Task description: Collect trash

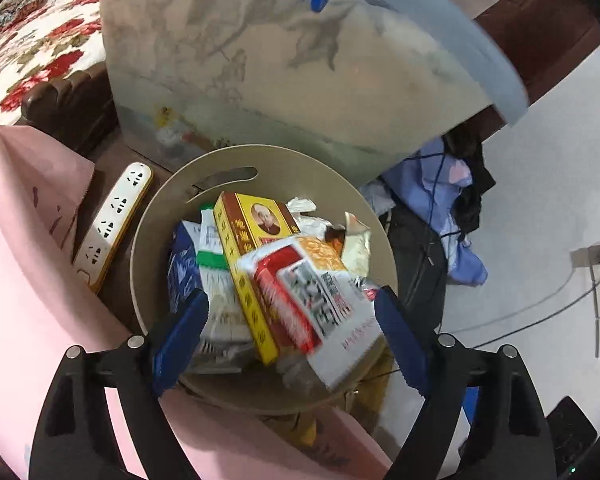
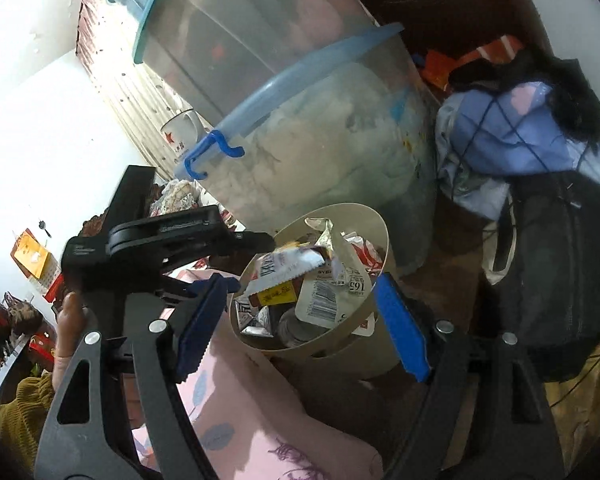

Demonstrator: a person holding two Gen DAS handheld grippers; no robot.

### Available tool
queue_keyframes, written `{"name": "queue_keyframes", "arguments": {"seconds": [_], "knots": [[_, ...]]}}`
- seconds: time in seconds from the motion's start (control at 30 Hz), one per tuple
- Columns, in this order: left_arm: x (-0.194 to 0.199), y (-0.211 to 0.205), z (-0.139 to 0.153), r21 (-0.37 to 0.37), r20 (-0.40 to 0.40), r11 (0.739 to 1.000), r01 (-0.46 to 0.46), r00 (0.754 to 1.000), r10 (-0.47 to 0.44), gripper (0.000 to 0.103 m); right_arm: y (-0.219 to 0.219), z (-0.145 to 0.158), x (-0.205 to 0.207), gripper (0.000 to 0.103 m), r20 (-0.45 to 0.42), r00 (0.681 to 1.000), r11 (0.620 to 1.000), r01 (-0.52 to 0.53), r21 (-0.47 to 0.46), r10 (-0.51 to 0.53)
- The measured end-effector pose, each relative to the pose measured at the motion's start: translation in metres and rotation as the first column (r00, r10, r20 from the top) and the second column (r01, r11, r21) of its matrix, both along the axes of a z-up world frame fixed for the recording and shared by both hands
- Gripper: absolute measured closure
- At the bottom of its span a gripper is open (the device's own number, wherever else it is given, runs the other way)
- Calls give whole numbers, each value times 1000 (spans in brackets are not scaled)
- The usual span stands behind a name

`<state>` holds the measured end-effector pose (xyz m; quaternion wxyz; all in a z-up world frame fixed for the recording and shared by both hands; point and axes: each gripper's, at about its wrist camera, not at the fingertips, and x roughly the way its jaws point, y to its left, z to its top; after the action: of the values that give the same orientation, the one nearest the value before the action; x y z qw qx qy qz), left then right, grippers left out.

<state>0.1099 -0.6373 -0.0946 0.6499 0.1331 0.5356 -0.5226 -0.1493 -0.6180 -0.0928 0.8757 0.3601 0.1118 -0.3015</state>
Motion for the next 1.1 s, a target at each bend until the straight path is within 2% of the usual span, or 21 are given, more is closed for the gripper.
{"name": "queue_keyframes", "arguments": {"seconds": [0.17, 0.33, 0.4, 0.43, 0.47, 0.5, 0.53, 0.6, 0.67, 0.73, 0.8, 0.9, 0.97, 1.03, 1.1], "knots": [[-9, 50, 37, -65, 128, 998, -13, 992, 22, 21, 20, -1, -1, 26, 7, 999, 999, -43, 23, 42], [-23, 123, 54, -101, 177, 993, -58, 981, 75, 17, 52, -1, 2, 26, -1, 995, 994, -100, 34, 100], [-31, 156, 52, -92, 192, 993, -79, 977, 96, 16, 58, 4, 5, 32, -11, 993, 993, -117, 18, 117], [-34, 172, 50, -85, 191, 993, -84, 976, 99, 16, 56, 10, 9, 42, -28, 992, 992, -126, -2, 126], [-38, 189, 47, -72, 188, 993, -93, 977, 105, 16, 52, 15, 15, 53, -45, 990, 990, -138, -19, 137], [-41, 202, 45, -63, 183, 993, -98, 977, 108, 16, 44, 21, 24, 58, -73, 985, 987, -159, -37, 156], [-44, 218, 43, -56, 178, 993, -104, 978, 112, 16, 32, 25, 36, 68, -122, 980, 985, -164, -58, 156], [-49, 252, 42, -52, 181, 991, -121, 975, 128, 16, 8, 25, 52, 70, -184, 974, 988, -145, -60, 132], [-56, 288, 44, -58, 194, 988, -141, 970, 150, 16, -23, 16, 70, 72, -209, 965, 988, -155, 16, 155], [-60, 323, 44, -59, 216, 984, -166, 961, 175, 16, -50, -3, 99, 75, -254, 939, 970, -204, 131, 232], [-62, 351, 42, -52, 222, 979, -196, 954, 203, 16, -69, -18, 128, 75, -321, 903, 954, -235, 188, 286], [-59, 387, 36, -39, 207, 965, -258, 943, 260, 16, -85, -22, 149, 75, -404, 874, 959, -206, 193, 269], [-56, 410, 29, -31, 178, 951, -309, 934, 309, 16, -91, -23, 157, 75, -398, 874, 955, -208, 213, 279], [-53, 425, 25, -24, 157, 939, -343, 926, 343, 16, -91, -18, 157, 72, -408, 873, 960, -203, 194, 267], [-52, 433, 24, -24, 158, 935, -355, 922, 354, 16, -86, -11, 153, 72, -372, 886, 958, -223, 181, 276]]}}
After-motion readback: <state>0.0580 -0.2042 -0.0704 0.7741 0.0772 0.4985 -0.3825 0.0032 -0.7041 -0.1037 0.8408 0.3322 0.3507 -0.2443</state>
